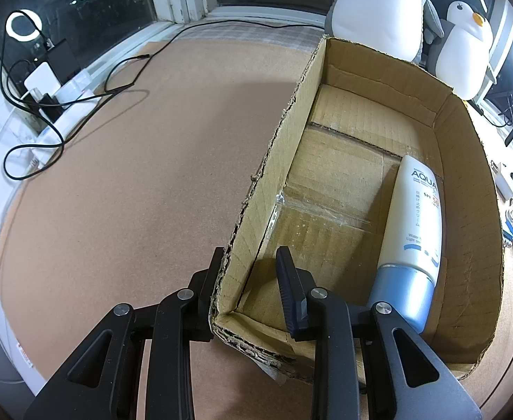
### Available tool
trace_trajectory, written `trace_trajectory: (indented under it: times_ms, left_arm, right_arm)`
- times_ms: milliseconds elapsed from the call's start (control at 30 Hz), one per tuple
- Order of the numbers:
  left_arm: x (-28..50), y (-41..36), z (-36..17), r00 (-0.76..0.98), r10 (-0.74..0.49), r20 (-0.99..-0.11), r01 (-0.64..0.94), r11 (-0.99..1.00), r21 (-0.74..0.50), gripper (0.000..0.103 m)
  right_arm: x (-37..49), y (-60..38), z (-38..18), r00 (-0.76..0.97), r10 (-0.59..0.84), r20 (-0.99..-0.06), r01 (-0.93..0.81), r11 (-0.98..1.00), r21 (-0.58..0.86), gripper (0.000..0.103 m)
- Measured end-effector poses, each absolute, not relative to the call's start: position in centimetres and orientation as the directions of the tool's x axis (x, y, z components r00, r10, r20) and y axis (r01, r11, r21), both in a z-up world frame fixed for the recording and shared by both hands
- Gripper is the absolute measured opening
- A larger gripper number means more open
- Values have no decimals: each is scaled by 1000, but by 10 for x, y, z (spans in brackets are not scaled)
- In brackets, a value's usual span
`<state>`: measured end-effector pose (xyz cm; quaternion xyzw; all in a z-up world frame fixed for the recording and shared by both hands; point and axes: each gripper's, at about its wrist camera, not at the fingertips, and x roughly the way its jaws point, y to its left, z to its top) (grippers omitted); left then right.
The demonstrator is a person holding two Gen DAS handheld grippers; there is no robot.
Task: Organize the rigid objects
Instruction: 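Move the right gripper to the small pink bottle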
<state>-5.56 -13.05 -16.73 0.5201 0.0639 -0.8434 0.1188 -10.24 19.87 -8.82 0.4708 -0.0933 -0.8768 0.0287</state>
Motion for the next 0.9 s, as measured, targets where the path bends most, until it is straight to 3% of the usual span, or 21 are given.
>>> trace_trajectory:
  times_ms: [233,567,733,900]
  left_arm:
    - [-56,-130,-167,-431,-134,-893,267,-964,16,27]
    - [-55,-130,-167,-431,-134,-893,267,-964,16,27]
    - [-56,-130,-167,-431,-134,-893,267,-964,16,27]
    - [-56,-130,-167,-430,-134,-893,266,-964,17,27]
  right_arm:
    - [-105,242,-110,-541,-55,-839,-140,-978,154,62]
    - [-119,256,-139,-480,-48,-876,-182,-971,153,60]
    - [-129,254,-148,-453,-41,-891,-179,-975,136,48]
    - [-135,253,-151,-442,-27,-897,-183,-976,120,45]
